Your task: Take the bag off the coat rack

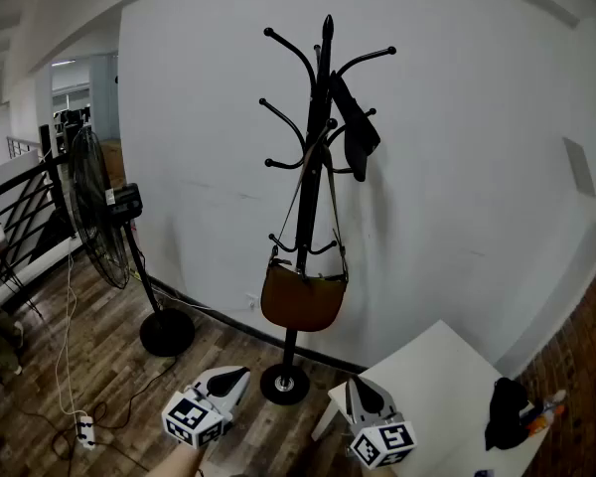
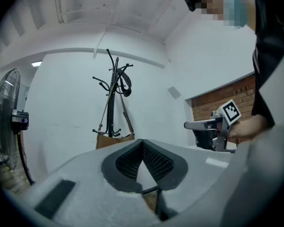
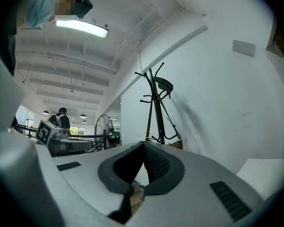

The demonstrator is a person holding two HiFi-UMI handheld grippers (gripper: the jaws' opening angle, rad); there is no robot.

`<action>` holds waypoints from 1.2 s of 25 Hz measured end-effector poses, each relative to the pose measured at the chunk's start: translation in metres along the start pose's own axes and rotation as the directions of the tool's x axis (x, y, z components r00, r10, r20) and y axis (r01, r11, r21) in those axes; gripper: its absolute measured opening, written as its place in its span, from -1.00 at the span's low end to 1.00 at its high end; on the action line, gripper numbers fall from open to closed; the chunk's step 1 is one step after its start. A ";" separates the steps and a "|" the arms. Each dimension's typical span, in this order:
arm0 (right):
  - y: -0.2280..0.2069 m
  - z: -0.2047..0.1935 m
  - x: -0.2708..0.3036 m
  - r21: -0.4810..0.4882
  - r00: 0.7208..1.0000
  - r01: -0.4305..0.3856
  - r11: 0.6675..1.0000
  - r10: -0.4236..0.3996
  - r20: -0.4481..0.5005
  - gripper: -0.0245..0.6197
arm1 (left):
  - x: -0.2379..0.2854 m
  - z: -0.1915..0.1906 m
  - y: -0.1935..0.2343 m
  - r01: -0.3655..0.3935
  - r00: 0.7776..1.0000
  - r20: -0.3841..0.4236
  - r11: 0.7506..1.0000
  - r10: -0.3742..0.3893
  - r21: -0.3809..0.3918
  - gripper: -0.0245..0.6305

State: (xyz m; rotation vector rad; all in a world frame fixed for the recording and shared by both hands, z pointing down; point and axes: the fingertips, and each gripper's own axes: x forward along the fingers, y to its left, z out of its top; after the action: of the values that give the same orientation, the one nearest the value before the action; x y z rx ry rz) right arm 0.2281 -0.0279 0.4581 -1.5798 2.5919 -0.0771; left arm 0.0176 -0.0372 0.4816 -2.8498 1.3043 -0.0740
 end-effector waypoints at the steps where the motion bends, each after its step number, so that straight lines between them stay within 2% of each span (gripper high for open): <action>1: -0.001 -0.001 0.003 -0.003 1.000 0.000 1.000 0.000 -0.001 -0.93 | 0.004 -0.001 0.001 0.005 1.000 0.016 1.000 -0.005 0.011 -0.90; 4: -0.004 -0.003 0.011 -0.010 1.000 -0.001 1.000 0.001 -0.005 -0.94 | 0.014 -0.005 0.003 0.026 0.998 0.052 0.999 -0.027 0.026 -0.90; 11: -0.006 -0.005 0.042 -0.006 1.000 0.027 1.000 -0.027 -0.001 -0.93 | 0.027 -0.001 0.019 0.083 0.994 0.072 0.996 -0.081 -0.027 -0.90; 22: 0.004 -0.015 0.135 -0.058 0.982 0.188 0.981 -0.189 -0.019 -0.65 | 0.065 -0.009 0.122 0.181 0.981 0.074 0.983 -0.177 -0.040 -0.43; 27: 0.012 -0.017 0.172 -0.057 0.965 0.262 0.963 -0.263 -0.010 -0.60 | 0.081 -0.015 0.161 0.248 0.968 0.044 0.968 -0.247 -0.028 -0.37; 30: 0.014 -0.019 0.187 -0.046 0.952 0.306 0.951 -0.306 -0.003 -0.58 | 0.089 -0.016 0.176 0.287 0.958 0.027 0.958 -0.287 0.006 -0.36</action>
State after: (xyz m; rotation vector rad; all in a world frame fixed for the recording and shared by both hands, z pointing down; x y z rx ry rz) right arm 0.1289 -0.1876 0.4641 -1.9897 2.3474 -0.0508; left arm -0.0584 -0.2195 0.4970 -3.0030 0.8756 -0.0368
